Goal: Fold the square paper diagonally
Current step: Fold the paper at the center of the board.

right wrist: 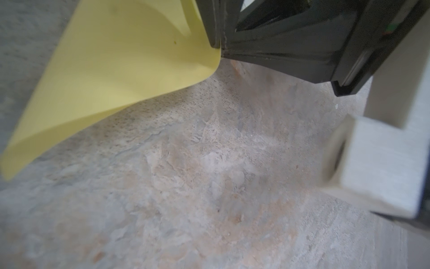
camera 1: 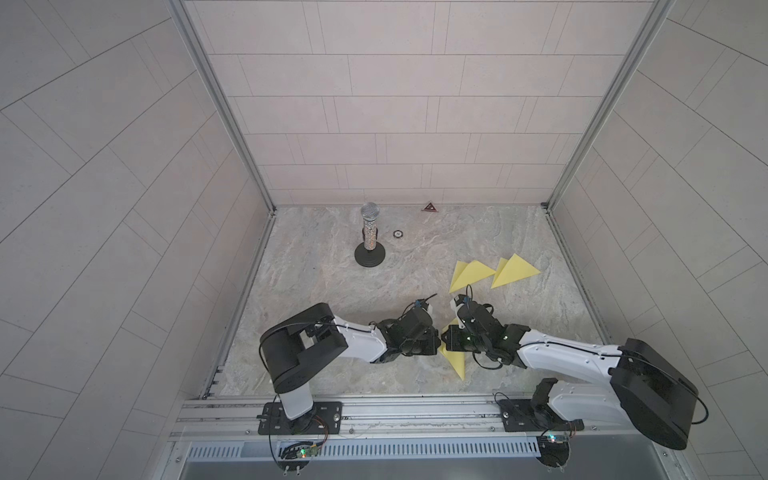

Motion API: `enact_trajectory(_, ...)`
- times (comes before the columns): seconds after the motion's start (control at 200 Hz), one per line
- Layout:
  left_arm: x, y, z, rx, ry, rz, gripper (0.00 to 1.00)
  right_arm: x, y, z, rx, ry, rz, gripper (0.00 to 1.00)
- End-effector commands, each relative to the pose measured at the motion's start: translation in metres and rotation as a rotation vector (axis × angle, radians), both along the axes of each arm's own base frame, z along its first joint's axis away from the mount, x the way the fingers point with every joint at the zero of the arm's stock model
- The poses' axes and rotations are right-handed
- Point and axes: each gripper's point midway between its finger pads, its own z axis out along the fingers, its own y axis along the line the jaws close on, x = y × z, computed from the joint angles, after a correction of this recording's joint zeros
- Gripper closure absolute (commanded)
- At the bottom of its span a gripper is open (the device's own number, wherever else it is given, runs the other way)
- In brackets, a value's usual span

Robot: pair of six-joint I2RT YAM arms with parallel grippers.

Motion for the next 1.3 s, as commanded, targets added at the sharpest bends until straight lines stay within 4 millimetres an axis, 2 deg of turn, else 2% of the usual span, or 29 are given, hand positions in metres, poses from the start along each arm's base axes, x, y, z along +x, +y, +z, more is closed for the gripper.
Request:
enact_trajectory(0.0,-0.016,0.035,-0.044,0.172,0.067,0.015,1.00,-0.003,-0.001,-0.006,-0.028,-0.013,0.038,1.00)
enact_trajectory(0.355,-0.017,0.035,-0.046,0.175,0.071,0.014,1.00,-0.007,0.002,-0.014,-0.027,0.005,0.066,1.00)
enact_trajectory(1.046,-0.017,0.037,-0.046,0.176,0.070,0.020,1.00,-0.019,-0.011,-0.039,-0.074,0.071,0.047,1.00)
enact_trajectory(1.296,-0.016,0.038,-0.039,0.167,0.059,0.028,1.00,-0.025,-0.017,-0.046,-0.089,0.086,0.047,0.87)
